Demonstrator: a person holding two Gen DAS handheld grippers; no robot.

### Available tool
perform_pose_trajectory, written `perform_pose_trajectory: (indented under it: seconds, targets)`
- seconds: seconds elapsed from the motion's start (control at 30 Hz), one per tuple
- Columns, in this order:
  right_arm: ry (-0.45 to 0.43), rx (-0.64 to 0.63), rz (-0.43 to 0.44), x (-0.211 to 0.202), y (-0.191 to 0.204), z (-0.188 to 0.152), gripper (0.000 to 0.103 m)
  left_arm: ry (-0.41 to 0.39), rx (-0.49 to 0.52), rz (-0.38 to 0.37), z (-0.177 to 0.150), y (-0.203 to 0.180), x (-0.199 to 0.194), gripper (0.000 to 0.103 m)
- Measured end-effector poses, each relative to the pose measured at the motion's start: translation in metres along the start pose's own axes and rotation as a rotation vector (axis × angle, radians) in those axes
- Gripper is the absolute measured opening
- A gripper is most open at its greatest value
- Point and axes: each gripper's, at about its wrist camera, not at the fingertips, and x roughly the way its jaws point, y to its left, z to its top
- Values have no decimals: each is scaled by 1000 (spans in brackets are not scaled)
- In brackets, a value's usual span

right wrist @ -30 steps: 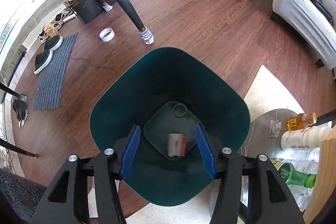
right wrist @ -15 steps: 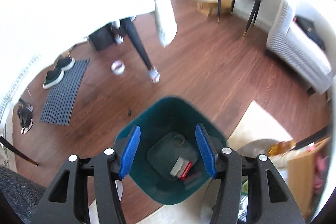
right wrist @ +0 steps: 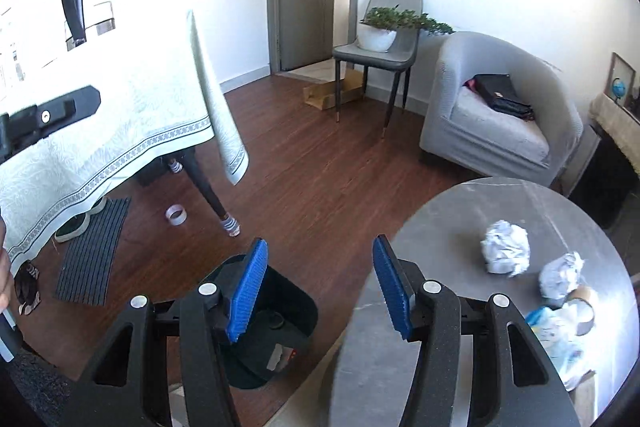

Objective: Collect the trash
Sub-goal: 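Return both tools to the table toward the plastic bag and white box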

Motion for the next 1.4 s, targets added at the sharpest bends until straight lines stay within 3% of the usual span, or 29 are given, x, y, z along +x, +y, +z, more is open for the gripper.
perform_pose_trajectory:
  seconds: [0.33, 0.6, 0.8, 1.1, 1.4]
  targets:
    - [-43, 79, -105, -57, -81, -28, 56, 23, 48, -65, -11, -62, 21, 53]
    - [-63, 91, -180, -94, -134, -67, 65, 62, 122, -134, -31, -121, 40, 55]
    - [-38, 90, -210, -108, -160, -92, 69, 95, 190, -183, -47, -162, 54, 63]
    - [10, 99, -138, -114, -179, -124, 71, 197, 259, -288, -73, -210, 84, 60]
    - [30, 128, -67, -118, -193, -142, 74, 269, 296, -325, -98, -238, 108, 46]
